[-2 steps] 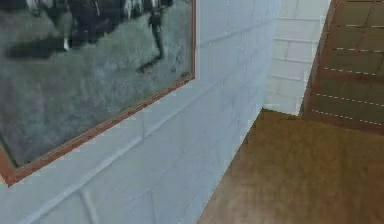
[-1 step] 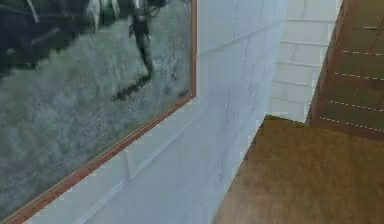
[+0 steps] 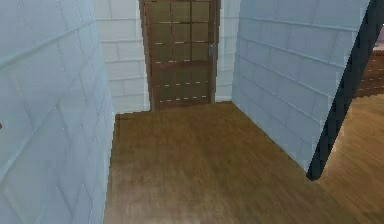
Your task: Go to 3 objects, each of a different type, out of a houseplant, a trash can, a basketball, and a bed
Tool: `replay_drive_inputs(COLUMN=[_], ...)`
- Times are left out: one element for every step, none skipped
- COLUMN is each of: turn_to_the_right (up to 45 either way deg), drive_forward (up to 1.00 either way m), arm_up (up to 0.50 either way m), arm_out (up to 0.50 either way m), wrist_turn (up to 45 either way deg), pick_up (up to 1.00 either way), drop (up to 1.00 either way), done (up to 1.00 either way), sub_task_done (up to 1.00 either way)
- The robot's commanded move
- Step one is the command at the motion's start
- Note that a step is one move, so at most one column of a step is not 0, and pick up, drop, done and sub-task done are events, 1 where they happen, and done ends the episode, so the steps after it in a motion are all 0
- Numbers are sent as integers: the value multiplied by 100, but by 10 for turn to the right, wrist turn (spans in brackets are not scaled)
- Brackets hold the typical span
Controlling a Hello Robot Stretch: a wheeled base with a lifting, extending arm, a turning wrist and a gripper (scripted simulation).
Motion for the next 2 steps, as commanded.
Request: replay_drive_inputs(turn_to_the_right=[90,0], drive_forward=[0,30], arm_up=[0,0], arm_out=[0,0], wrist_turn=[0,0], pick_up=[0,0], drop=[0,0], done=[0,0], sub_task_done=[0,0])
